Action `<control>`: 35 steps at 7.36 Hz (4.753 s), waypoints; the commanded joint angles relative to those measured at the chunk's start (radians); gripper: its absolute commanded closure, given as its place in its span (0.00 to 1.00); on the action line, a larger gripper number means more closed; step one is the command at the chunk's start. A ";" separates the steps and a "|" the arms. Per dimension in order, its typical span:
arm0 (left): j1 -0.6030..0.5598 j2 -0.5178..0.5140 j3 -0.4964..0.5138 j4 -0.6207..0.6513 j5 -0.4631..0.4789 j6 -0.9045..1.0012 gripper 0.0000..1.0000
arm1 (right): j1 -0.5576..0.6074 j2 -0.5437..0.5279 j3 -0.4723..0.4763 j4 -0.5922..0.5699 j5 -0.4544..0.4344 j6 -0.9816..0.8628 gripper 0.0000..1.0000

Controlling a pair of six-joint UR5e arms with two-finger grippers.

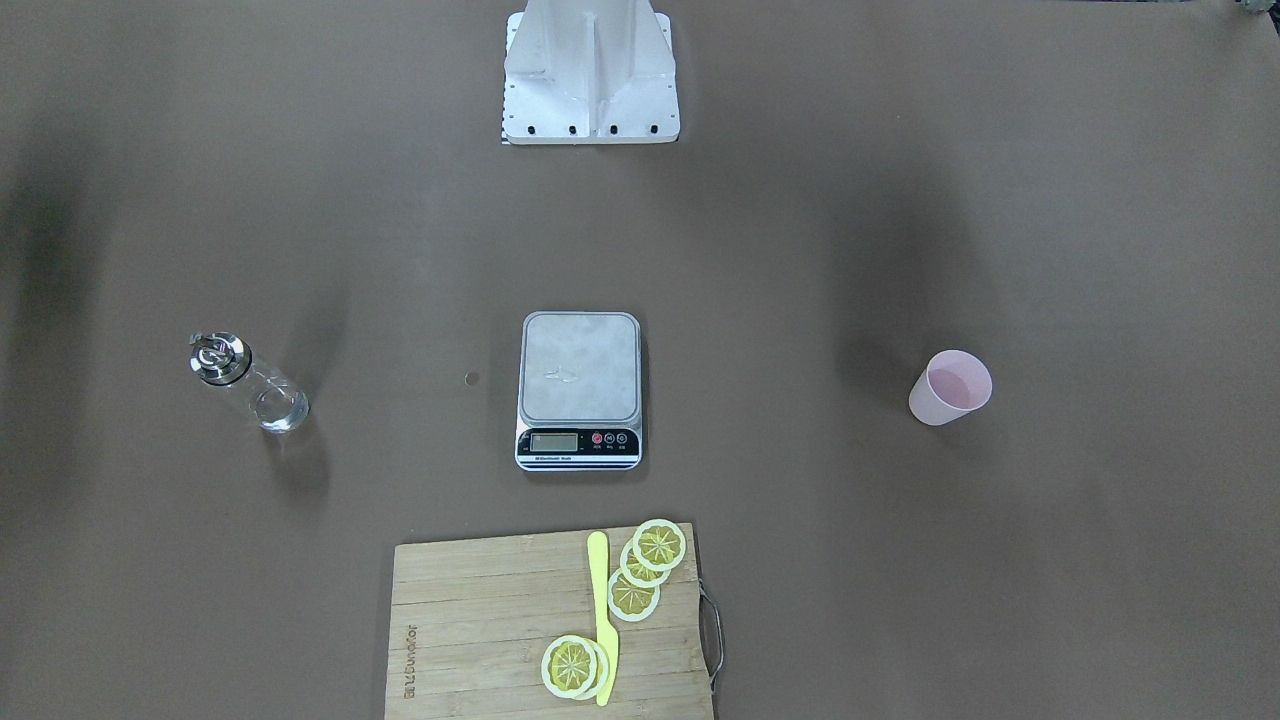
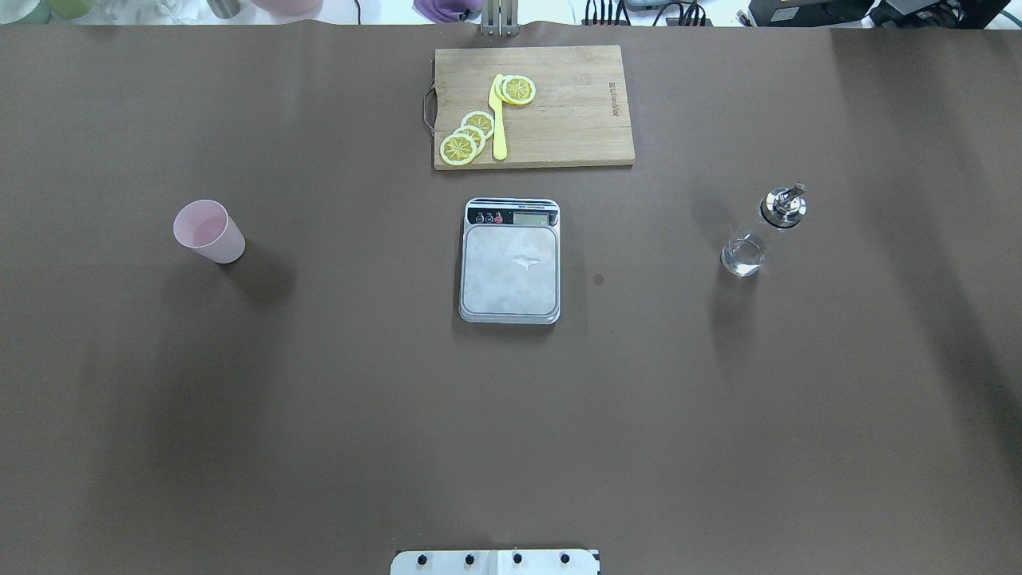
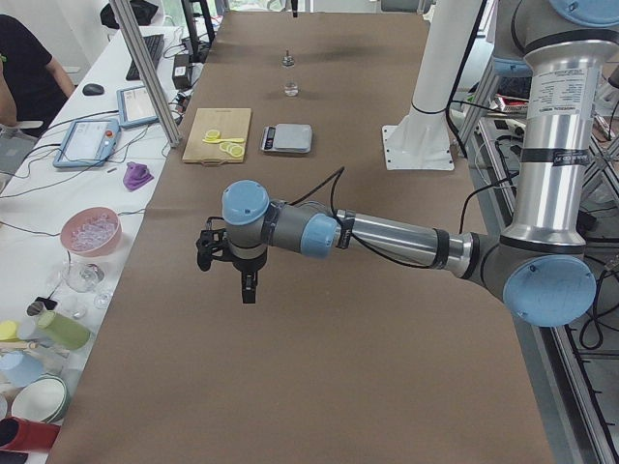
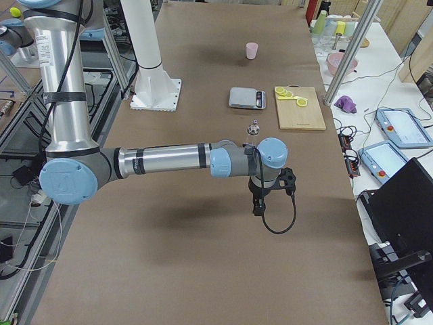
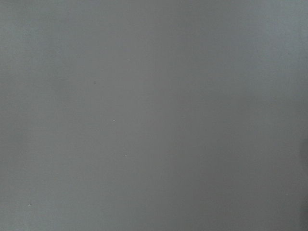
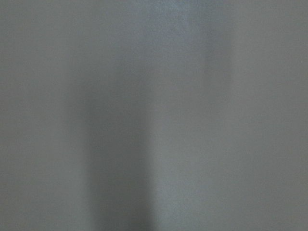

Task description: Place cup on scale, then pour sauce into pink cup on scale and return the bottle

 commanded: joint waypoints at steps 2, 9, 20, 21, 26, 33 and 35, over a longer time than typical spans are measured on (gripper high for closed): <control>0.117 -0.059 -0.086 -0.005 0.000 -0.339 0.02 | -0.001 -0.024 -0.006 0.065 -0.006 0.007 0.00; 0.510 -0.184 0.027 -0.179 0.209 -0.739 0.02 | -0.001 -0.007 -0.012 0.066 0.005 0.033 0.00; 0.565 -0.227 0.128 -0.235 0.212 -0.741 0.50 | -0.001 -0.005 -0.016 0.066 0.005 0.034 0.00; 0.565 -0.227 0.127 -0.235 0.212 -0.744 0.62 | -0.001 -0.004 -0.016 0.066 0.004 0.034 0.00; 0.547 -0.237 0.057 -0.126 0.157 -0.742 1.00 | -0.001 -0.004 -0.018 0.066 0.005 0.034 0.00; 0.585 -0.683 -0.014 0.332 0.149 -1.077 1.00 | -0.001 -0.007 -0.024 0.067 -0.001 0.031 0.00; 0.673 -0.794 0.047 0.334 0.161 -1.242 1.00 | -0.001 -0.007 -0.021 0.067 0.005 0.034 0.00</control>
